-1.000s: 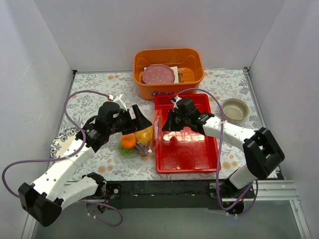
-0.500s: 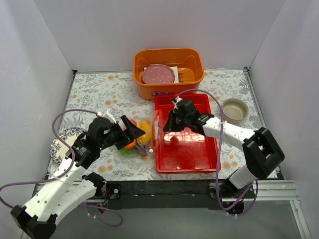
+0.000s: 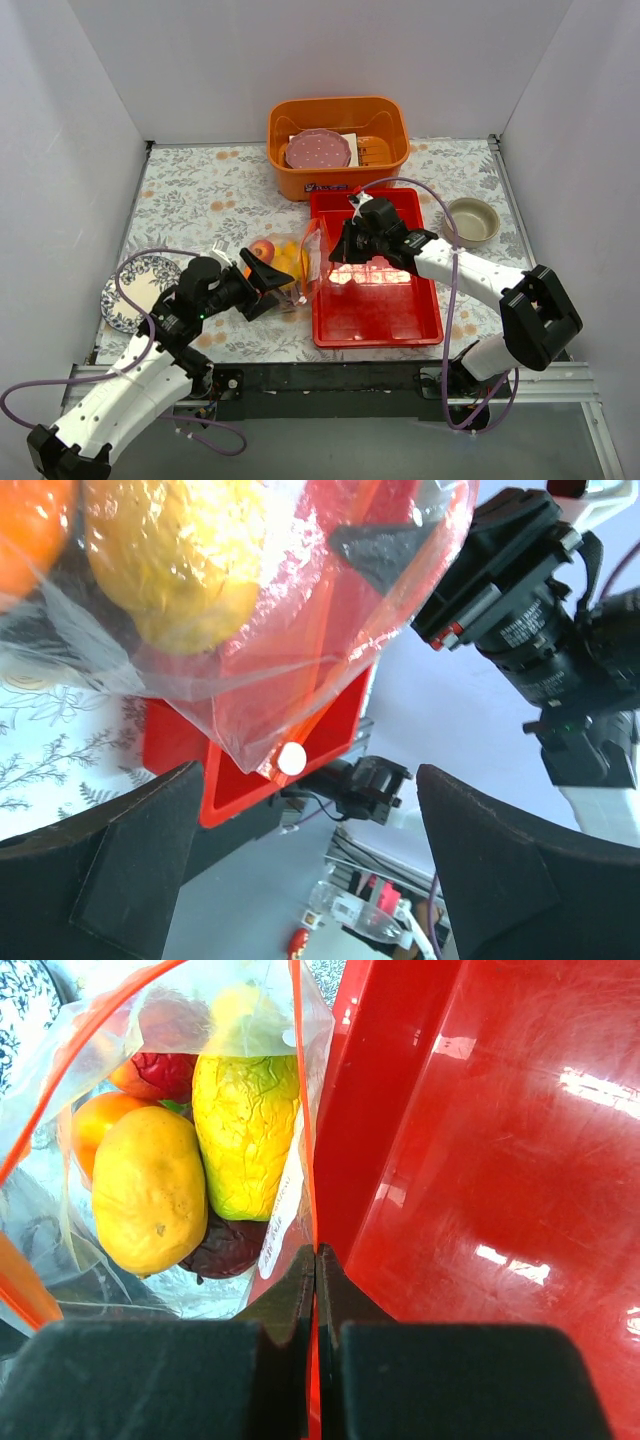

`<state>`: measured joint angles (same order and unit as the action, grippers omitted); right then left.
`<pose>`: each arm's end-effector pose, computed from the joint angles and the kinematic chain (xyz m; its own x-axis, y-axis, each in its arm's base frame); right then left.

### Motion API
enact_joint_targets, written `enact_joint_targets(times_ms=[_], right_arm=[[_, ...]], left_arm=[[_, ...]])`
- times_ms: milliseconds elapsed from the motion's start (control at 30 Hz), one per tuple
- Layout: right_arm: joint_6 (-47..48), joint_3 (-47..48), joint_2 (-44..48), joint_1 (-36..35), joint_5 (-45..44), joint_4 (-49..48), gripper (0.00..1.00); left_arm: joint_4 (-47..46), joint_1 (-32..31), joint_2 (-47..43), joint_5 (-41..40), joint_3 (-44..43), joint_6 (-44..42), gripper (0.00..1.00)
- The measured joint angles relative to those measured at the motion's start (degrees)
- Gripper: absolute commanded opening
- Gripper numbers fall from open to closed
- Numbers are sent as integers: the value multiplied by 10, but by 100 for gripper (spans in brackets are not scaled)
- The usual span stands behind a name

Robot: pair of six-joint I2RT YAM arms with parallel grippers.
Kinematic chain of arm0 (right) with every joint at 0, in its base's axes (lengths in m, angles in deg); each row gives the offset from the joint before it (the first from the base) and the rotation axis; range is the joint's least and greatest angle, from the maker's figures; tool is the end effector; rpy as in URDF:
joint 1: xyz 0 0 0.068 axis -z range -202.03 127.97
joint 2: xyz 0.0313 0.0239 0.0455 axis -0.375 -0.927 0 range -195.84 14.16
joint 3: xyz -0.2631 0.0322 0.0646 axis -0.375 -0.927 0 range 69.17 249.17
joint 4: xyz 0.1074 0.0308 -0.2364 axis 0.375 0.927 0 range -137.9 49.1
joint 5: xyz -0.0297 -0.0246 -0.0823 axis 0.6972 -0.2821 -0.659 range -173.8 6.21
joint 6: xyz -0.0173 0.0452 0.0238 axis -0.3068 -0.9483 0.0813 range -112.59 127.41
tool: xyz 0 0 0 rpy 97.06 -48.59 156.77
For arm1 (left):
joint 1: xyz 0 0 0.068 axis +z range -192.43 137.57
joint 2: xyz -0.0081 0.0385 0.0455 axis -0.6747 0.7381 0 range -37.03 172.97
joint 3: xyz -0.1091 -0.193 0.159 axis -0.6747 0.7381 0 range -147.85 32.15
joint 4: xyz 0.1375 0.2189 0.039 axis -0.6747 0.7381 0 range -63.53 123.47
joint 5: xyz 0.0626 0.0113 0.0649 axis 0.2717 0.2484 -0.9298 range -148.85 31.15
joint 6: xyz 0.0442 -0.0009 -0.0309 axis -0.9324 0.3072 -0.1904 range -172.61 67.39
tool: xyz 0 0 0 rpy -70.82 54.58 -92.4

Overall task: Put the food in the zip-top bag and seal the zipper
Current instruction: Adjust the zipper food storage bag at the center of the board, then zip the zipper food storage bag at the center of the board.

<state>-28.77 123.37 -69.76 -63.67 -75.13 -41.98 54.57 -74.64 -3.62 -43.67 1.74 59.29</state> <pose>0.2381 0.2189 0.2430 -0.7933 0.0756 -0.6041 -0.3470 0.7592 0.5507 0.1136 -0.0827 0.2501 -0.4904 -0.7495 0.4448 -0.6681 -0.0045 -0.7441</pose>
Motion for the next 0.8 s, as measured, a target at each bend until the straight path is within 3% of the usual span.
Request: enact_joint_targets(times_ms=[367,633,800], right_arm=[[0,0,1,0,-11,4,1],[0,0,-1,0,-10,4,1],[1,0,-5,0,-11,4,1]], left_arm=[[-14,0,-28,27,57,23,75],[-52,0,-9,37,79,26,52],[-93,0,26,47,81,26,52]])
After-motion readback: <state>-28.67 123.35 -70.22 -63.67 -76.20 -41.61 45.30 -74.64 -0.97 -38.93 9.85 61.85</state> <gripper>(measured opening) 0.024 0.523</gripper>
